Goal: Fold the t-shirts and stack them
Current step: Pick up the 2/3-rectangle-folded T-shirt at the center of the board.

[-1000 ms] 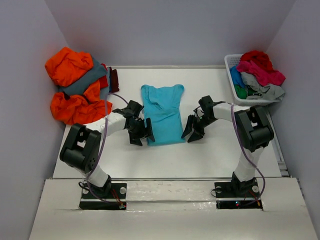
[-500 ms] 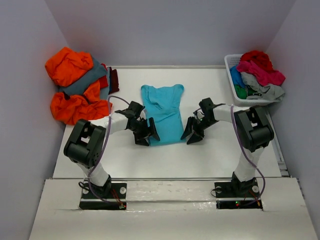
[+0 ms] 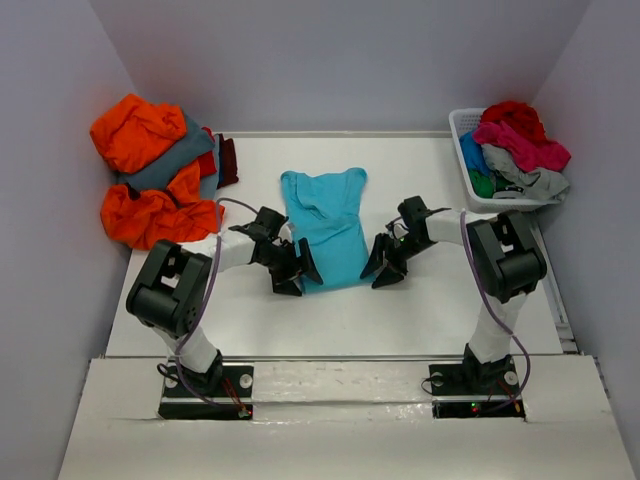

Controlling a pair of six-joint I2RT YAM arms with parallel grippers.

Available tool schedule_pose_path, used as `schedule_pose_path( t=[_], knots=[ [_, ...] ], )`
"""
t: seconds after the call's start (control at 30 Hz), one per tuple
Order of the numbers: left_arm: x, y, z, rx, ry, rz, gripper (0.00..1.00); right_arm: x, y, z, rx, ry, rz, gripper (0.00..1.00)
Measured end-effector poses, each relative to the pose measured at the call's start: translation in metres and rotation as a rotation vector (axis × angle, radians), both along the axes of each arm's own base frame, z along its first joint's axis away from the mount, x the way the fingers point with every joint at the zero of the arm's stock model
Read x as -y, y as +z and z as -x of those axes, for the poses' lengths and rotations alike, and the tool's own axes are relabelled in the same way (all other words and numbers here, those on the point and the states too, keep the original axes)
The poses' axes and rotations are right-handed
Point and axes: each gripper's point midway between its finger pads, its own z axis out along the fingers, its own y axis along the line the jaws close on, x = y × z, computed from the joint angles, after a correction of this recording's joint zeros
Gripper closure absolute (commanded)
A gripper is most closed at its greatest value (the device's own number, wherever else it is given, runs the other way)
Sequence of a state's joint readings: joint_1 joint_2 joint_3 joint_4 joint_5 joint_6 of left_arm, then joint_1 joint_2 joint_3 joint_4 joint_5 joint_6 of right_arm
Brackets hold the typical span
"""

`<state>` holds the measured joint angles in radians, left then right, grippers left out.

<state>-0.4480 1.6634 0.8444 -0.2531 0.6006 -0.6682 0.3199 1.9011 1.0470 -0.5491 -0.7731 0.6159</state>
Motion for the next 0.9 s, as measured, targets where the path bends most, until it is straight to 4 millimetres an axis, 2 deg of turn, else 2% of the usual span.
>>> schedule_pose_path(
  t=[0.27, 0.9],
  knots=[
    [-0.008, -0.001, 0.013, -0.019, 0.001, -0.019, 0.18, -0.003, -0.001, -0.005, 0.007, 0.000, -0.013, 0.51],
    [-0.008, -0.002, 0.014, -0.026, 0.003, -0.024, 0.18, 0.002, -0.005, -0.007, 0.031, -0.011, 0.027, 0.50]
  ],
)
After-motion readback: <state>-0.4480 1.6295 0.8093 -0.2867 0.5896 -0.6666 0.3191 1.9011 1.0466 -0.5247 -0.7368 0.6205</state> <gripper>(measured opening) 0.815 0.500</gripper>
